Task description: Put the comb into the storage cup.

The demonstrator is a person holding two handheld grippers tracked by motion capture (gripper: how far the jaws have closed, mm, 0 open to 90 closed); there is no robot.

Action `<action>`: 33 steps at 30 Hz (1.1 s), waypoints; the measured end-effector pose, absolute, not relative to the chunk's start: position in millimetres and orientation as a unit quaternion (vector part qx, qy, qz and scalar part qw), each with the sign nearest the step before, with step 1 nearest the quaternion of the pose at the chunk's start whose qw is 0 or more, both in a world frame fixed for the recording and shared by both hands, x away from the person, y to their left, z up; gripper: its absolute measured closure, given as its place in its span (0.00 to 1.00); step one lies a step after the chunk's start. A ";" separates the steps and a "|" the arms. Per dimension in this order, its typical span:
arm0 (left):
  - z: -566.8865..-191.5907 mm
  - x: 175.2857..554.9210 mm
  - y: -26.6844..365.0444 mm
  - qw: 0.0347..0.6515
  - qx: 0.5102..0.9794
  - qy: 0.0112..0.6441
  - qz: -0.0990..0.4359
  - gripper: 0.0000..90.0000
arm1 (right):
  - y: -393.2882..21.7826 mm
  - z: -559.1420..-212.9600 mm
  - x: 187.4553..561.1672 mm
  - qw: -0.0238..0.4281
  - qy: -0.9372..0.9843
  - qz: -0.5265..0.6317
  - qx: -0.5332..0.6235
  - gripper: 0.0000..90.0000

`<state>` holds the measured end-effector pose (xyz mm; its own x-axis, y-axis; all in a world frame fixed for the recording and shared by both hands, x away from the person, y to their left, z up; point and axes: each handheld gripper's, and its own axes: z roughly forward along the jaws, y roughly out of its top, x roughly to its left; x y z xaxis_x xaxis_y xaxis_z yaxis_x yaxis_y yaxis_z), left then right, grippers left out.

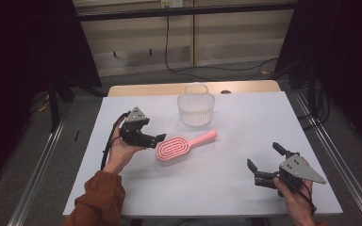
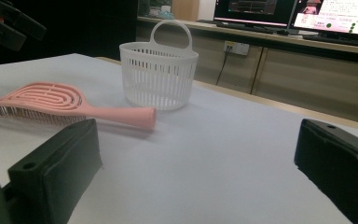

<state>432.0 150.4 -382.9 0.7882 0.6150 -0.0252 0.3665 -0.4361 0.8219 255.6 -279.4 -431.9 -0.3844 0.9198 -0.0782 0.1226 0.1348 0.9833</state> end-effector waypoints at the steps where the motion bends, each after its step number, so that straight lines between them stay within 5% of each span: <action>1: -383.2 432.2 150.5 0.447 0.837 0.289 0.131 0.11 | -279.4 -432.0 255.8 0.382 0.648 0.522 0.401 0.00; 33: -395.6 443.7 87.2 0.280 0.934 0.221 0.021 0.02 | -278.5 -432.3 255.9 0.377 0.653 0.524 0.396 0.00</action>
